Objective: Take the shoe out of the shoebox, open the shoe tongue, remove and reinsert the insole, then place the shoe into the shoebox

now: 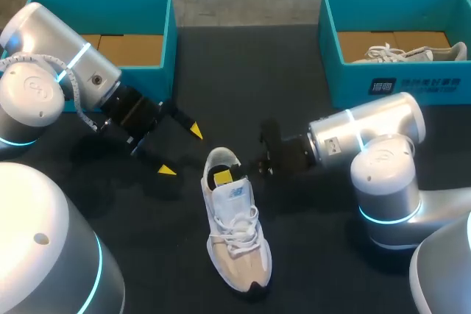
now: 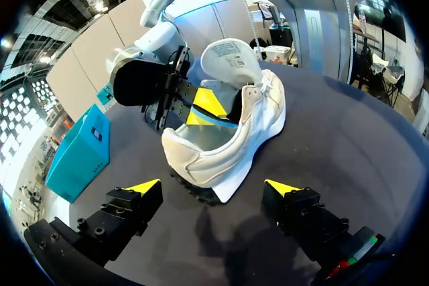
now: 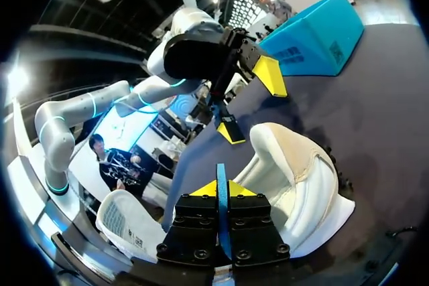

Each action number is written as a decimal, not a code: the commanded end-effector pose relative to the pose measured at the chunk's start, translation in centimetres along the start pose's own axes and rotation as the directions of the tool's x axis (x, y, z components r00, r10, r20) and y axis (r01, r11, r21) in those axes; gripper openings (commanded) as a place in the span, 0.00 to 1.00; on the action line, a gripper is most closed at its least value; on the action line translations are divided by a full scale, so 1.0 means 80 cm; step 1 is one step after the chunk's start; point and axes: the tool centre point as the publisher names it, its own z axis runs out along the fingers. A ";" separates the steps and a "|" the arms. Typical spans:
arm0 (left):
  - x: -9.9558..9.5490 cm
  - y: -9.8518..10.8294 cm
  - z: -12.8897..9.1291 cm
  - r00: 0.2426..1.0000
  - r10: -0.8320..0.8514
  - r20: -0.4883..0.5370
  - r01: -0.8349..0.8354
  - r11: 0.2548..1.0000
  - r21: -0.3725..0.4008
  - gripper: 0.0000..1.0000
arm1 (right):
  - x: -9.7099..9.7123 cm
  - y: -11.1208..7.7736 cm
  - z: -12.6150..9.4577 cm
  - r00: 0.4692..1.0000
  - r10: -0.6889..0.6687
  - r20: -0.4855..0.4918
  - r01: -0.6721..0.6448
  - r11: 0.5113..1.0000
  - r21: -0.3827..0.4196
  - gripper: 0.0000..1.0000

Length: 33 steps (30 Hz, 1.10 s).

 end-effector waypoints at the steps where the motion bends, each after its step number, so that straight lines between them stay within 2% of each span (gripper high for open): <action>1: 0.000 0.000 0.001 1.000 0.001 -0.001 -0.001 1.000 -0.002 1.00 | 0.004 0.001 0.000 1.000 -0.006 0.009 0.006 1.000 -0.008 0.00; 2: 0.000 0.000 0.001 1.000 0.001 -0.001 -0.001 1.000 -0.002 1.00 | 0.005 0.002 -0.001 1.000 -0.012 0.013 0.012 1.000 -0.014 0.03; 4: 0.000 0.000 0.001 1.000 0.001 -0.001 -0.001 1.000 -0.002 1.00 | 0.007 0.005 -0.002 1.000 -0.020 0.016 0.020 1.000 -0.020 0.34; 5: 0.000 0.000 0.001 1.000 0.001 -0.001 -0.001 1.000 -0.002 1.00 | 0.007 0.006 -0.003 1.000 -0.023 0.017 0.023 0.999 -0.022 0.41; 7: 0.000 0.000 0.001 1.000 0.001 -0.001 -0.001 1.000 -0.002 1.00 | 0.008 0.007 -0.003 0.999 -0.028 0.020 0.029 0.999 -0.023 0.45; 16: 0.000 0.000 0.001 1.000 0.001 -0.001 -0.001 1.000 -0.002 1.00 | 0.011 0.014 -0.008 0.998 -0.054 0.033 0.055 0.998 -0.030 0.42; 21: 0.000 0.000 0.001 1.000 0.001 -0.001 -0.001 1.000 -0.002 1.00 | 0.011 0.020 -0.011 0.997 -0.066 0.045 0.067 0.997 -0.036 0.30; 24: 0.000 0.000 0.001 1.000 0.001 -0.001 -0.001 1.000 -0.002 1.00 | 0.009 0.023 -0.010 0.997 -0.068 0.047 0.070 0.997 -0.036 0.00; 33: 0.000 0.000 0.001 1.000 0.001 -0.001 -0.001 1.000 -0.002 1.00 | -0.001 0.012 -0.004 0.999 -0.031 0.039 0.032 0.999 -0.017 0.00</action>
